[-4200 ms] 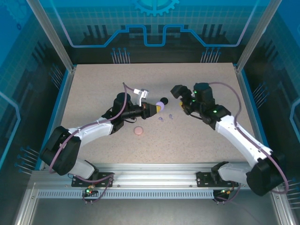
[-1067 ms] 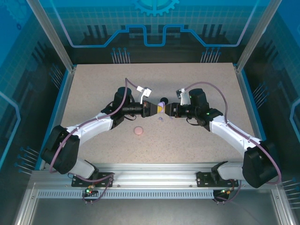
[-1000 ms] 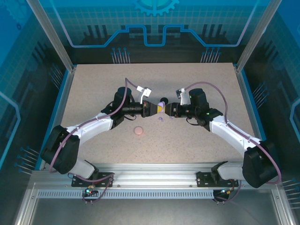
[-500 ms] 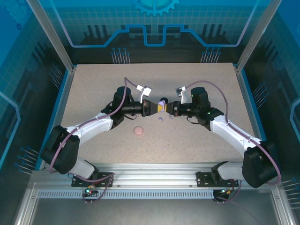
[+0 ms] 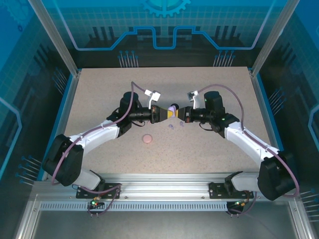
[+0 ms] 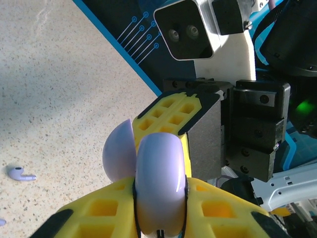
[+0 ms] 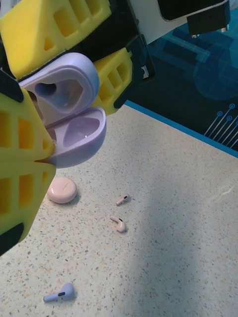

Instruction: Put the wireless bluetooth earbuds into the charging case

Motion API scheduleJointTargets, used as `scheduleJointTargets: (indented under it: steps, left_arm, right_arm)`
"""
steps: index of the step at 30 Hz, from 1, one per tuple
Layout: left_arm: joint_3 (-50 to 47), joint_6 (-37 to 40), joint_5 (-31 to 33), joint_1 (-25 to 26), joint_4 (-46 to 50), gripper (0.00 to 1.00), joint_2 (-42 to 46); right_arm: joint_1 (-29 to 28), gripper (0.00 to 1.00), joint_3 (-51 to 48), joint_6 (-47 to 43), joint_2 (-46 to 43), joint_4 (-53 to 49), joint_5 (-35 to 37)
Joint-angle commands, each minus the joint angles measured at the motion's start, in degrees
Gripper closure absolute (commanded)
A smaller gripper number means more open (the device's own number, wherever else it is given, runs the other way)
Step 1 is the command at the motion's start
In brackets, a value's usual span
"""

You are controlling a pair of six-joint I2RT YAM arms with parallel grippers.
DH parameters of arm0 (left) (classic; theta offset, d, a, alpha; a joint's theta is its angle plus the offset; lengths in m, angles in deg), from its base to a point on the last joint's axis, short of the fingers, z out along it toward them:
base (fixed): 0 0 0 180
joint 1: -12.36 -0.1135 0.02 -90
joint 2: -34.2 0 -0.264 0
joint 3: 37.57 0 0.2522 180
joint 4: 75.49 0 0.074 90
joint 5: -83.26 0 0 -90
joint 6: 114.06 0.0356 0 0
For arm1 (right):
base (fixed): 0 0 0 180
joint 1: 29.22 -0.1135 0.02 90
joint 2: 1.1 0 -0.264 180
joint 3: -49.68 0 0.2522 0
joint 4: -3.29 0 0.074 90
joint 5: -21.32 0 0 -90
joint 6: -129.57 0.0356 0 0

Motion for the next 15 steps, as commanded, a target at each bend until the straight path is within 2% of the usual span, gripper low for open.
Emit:
scheduleJointTargets:
  steps: [1, 4, 7, 9, 15]
  left_arm:
    - [0.05, -0.69, 1.29, 0.32, 0.06, 0.55, 2.23]
    - [0.02, 0.48, 4.41, 0.18, 1.68, 0.25, 3.74]
    - [1.49, 3.02, 5.04, -0.66, 6.35, 0.07, 5.61]
    - [2.89, 5.37, 4.73, -1.54, 10.42, 0.01, 6.62]
    - [11.19, 16.21, 2.62, -4.09, 27.25, 0.01, 6.37]
  right_arm:
    - [1.19, 1.00, 3.25, -2.10, -1.28, -2.49, 3.82]
    - [1.30, 1.00, 4.87, -4.52, -0.67, -6.38, 5.48]
    - [1.81, 1.00, 6.75, -7.96, 0.12, -9.78, 6.45]
    - [2.32, 1.00, 7.99, -10.23, 0.90, -11.88, 6.97]
    - [2.47, 1.00, 11.86, -17.59, 4.29, -16.00, 9.47]
